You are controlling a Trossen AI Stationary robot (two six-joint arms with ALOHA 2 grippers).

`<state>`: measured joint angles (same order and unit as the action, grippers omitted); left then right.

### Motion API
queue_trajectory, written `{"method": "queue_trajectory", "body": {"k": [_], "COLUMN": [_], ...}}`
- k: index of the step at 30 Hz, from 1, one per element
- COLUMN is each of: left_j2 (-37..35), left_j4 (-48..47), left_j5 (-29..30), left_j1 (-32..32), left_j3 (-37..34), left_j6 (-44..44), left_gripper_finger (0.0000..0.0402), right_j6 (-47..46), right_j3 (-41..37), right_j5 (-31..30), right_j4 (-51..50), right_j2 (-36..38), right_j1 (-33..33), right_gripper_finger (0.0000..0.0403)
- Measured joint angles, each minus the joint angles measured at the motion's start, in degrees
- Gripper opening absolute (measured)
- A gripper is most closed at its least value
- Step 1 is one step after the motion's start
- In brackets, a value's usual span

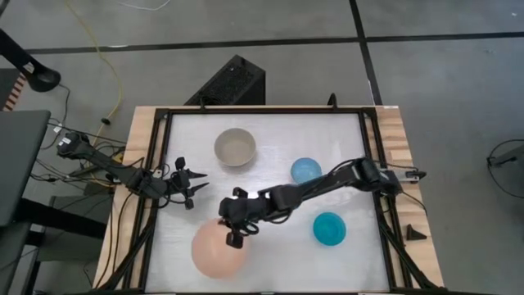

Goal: Nest bowls inside each other
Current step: Stack the bottom orange bowl on top of the white bowl

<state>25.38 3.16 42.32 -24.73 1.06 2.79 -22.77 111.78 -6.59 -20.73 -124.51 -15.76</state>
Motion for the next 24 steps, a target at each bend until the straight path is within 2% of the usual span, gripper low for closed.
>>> {"method": "queue_trajectory", "body": {"k": [8, 12, 18, 24], "left_j2": [0.1, 0.1, 0.1, 0.1], "left_j4": [0.0, -0.1, -0.1, -0.1], "left_j5": [-0.1, 0.0, 0.0, 0.1], "left_j1": [0.0, 0.0, 0.0, 0.0], "left_j3": [0.0, 0.0, 0.0, 0.0], "left_j6": [0.0, 0.0, 0.0, 0.0], "left_gripper_finger": [0.0125, 0.0125, 0.0125, 0.0125], "right_j6": [-1.8, -2.9, -4.2, -4.3], "right_j3": [5.9, 6.2, 5.9, 5.9], "right_j5": [2.4, 2.4, 2.2, -0.5], "right_j4": [-2.3, -6.4, -8.2, -9.0], "right_j2": [-5.9, -6.1, -6.1, -6.1], "right_j1": [1.1, 1.0, 0.7, 0.2], "right_gripper_finger": [0.003, 0.0031, 0.0047, 0.0079]}}
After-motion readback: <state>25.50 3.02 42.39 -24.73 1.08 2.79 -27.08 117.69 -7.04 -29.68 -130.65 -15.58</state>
